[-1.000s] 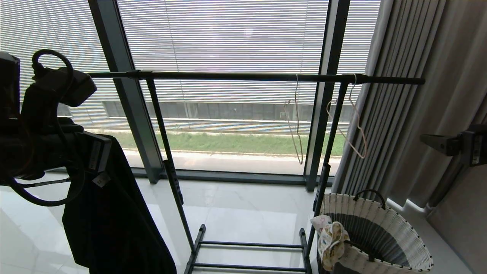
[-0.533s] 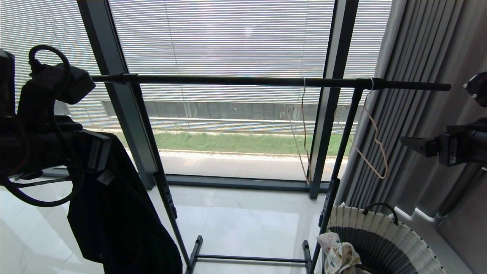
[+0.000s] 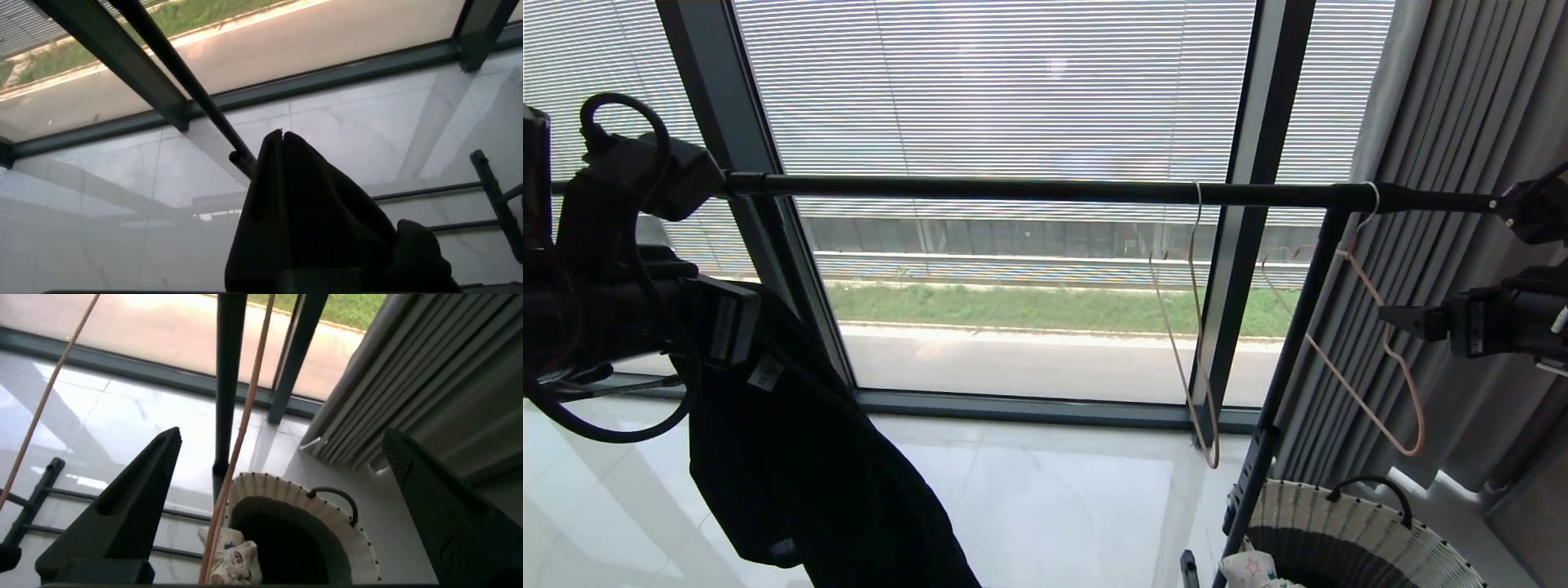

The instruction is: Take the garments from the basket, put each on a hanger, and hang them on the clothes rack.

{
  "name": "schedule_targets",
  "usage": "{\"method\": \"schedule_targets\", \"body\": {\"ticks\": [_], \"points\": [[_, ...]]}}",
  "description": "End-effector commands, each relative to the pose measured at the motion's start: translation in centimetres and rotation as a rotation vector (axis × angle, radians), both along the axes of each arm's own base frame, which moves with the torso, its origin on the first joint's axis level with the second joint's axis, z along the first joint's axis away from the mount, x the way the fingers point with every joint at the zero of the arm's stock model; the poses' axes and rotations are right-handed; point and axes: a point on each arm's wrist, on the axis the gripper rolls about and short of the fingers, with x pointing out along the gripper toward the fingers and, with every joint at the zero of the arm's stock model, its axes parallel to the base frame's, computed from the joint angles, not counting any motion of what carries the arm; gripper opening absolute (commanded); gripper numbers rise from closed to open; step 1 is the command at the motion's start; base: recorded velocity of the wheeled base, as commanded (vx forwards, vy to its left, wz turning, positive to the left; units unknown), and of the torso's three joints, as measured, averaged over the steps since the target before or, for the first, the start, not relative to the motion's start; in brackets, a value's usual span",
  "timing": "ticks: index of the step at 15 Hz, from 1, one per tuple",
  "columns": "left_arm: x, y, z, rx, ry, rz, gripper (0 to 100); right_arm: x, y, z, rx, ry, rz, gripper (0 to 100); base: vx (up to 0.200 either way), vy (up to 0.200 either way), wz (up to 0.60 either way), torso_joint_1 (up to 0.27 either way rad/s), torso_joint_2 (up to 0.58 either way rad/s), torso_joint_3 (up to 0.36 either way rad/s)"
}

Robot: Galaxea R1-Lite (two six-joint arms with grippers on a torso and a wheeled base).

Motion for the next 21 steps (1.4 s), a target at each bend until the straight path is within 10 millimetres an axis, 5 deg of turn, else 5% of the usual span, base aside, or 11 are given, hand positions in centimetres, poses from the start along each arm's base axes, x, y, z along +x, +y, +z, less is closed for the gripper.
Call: {"method": "schedule_targets", "body": {"ticks": [1,10,15,16,21], "points": [[-0.1,0.0,0.3,-0.003,-0.021,-0.001,0,1.8,-0.2,-1.7,0.012,0.073,-0.025,100,0.000,0.000,0.00,0.000,0.00,0.000],[0.4,-0.1,0.1,-0.013,-0.075,-0.001,0,7.5,1.5,-4.7,0.088,0.133,-0.050,100,0.000,0.000,0.00,0.000,0.00,0.000],[0.4,0.0,0.0,-0.012,-0.069,0.002,0,8.1,1.6,-5.2,0.083,0.152,-0.052,100,0.000,0.000,0.00,0.000,0.00,0.000],[0.4,0.0,-0.1,-0.012,-0.066,0.002,0,8.0,1.6,-5.2,0.082,0.157,-0.053,0,0.000,0.000,0.00,0.000,0.00,0.000],[0.3,0.0,-0.3,-0.012,-0.060,0.005,0,7.6,1.7,-4.7,0.082,0.151,-0.049,0,0.000,0.000,0.00,0.000,0.00,0.000]]}}
